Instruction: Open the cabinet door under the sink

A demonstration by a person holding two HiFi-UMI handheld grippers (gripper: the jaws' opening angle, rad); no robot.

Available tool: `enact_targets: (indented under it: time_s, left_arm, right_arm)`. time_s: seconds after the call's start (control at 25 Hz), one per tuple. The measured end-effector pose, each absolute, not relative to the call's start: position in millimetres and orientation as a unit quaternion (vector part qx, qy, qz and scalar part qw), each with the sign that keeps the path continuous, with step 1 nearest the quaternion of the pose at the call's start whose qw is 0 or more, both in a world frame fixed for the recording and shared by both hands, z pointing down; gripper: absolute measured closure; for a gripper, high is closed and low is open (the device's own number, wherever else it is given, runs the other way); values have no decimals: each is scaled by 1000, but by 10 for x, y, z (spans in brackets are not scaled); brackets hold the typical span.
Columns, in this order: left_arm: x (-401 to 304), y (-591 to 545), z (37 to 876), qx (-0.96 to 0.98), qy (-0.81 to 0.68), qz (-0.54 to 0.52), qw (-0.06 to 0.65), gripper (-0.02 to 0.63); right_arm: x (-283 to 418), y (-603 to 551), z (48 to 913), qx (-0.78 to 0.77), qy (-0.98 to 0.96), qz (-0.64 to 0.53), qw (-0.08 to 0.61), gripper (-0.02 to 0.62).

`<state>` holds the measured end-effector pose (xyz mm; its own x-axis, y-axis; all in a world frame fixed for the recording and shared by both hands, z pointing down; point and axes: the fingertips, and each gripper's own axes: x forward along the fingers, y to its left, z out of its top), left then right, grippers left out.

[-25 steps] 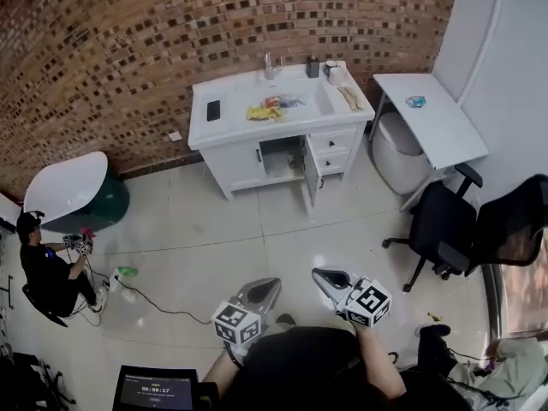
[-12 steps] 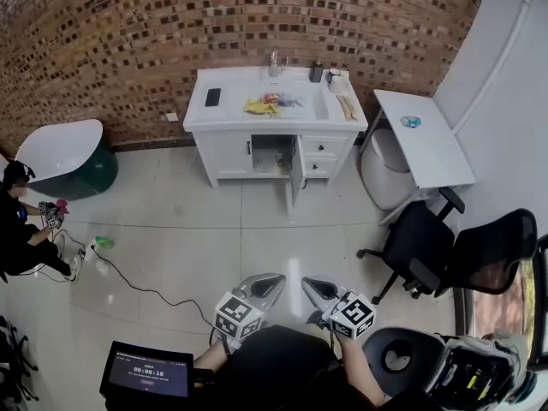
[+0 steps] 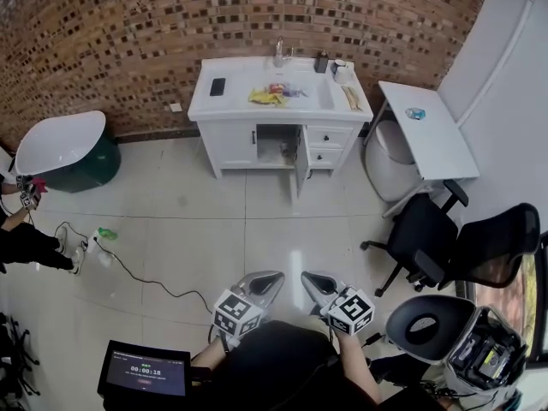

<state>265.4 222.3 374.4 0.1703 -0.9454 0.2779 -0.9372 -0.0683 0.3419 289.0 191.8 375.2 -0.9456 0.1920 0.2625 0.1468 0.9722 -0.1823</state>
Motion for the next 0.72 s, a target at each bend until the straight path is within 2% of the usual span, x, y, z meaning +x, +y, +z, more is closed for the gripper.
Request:
enact_targets:
  time_s: [0.72]
  left_arm:
    - [2455,2498,3761,727,-648,-14,229,591]
  right_arm:
    - [2605,2247,3740,-110,-980,67,153,604]
